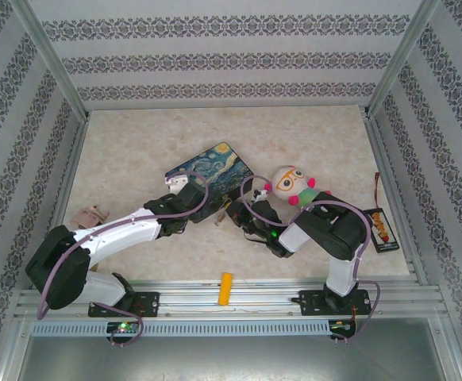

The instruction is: Unlock the padlock with the key

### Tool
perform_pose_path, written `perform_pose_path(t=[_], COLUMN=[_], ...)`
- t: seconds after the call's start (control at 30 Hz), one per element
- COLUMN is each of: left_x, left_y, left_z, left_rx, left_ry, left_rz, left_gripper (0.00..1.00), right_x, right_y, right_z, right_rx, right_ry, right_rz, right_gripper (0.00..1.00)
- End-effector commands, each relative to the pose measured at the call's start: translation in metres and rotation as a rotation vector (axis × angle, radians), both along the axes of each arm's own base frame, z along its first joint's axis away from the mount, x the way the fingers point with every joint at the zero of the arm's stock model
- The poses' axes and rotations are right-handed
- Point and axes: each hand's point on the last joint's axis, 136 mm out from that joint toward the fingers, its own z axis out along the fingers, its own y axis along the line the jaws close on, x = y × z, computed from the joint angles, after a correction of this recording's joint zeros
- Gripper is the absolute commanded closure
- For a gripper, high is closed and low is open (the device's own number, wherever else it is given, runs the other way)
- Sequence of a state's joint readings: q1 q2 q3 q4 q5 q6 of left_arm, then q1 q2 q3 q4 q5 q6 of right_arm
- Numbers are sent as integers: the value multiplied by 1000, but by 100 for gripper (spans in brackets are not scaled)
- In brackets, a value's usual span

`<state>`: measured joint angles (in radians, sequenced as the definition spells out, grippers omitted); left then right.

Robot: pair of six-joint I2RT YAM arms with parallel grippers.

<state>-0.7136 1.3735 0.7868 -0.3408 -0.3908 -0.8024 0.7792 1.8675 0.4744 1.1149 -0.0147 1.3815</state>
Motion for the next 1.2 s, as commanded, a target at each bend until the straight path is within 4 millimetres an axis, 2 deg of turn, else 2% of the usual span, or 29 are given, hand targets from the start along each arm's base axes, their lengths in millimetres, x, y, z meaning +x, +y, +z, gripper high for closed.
perform_pose_path(t=[0.0,0.27,0.5,0.77,1.17], left_x=[-32,-33,-34,-35,-36], left_y=[49,55,50,51,52], left_z=[-39,-38,-43,-46,-48], left_rx=[188,172,135,140,121], left_ry=[139,129,135,144,145], left_rz=[60,74,66,70,77], left_gripper=[1,2,2,3,3], right_x=[15,23,31,28,29], right_y=[-16,-19,-14,-33,-35], right_z=[2,5,9,14,13], right_rx=[11,41,113,89,79], right_ry=[-25,-41,-60,-98,-107], right_rz=[-86,-123,-156,-216,-214], right_gripper=[100,100,100,100,100])
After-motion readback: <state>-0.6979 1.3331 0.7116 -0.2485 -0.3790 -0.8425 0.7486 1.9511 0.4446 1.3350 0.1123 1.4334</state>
